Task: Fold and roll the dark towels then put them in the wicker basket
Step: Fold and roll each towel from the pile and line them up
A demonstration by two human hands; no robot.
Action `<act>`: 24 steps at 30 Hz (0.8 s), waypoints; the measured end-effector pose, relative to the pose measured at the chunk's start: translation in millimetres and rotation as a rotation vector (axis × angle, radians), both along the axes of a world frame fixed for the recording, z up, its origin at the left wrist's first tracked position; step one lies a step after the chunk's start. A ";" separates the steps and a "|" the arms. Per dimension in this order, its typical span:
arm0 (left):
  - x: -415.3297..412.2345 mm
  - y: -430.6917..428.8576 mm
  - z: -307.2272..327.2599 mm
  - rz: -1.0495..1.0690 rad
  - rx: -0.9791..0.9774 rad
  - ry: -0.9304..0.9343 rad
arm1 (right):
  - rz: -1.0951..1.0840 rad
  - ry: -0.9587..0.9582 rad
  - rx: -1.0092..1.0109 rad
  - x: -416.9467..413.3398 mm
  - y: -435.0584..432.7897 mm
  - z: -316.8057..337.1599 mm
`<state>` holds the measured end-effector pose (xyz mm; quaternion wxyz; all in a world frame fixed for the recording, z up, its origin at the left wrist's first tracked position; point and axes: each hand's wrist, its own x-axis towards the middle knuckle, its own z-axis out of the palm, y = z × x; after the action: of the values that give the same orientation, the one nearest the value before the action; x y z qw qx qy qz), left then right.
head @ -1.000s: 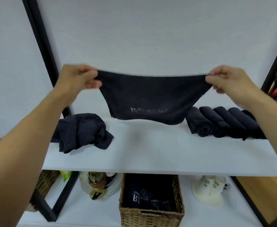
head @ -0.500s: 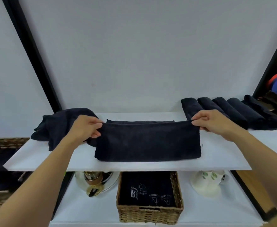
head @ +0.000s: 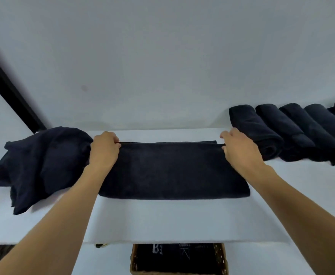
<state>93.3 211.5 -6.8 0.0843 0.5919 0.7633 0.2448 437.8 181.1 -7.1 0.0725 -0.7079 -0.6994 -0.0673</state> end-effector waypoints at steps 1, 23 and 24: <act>7.5 -4.4 0.3 -0.015 0.040 0.037 | 0.036 -0.013 0.077 -7.9 -2.9 0.0; 0.8 -40.7 3.1 -0.633 0.113 0.588 | -0.059 0.342 -0.259 -22.2 -56.0 25.1; 5.4 -29.4 5.8 -0.554 0.070 0.615 | -0.101 0.381 -0.304 -23.1 -66.2 25.8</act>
<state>98.7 182.1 -0.9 -0.1053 0.8229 0.5560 0.0506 414.7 114.9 18.7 0.0923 -0.7445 -0.6390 0.1698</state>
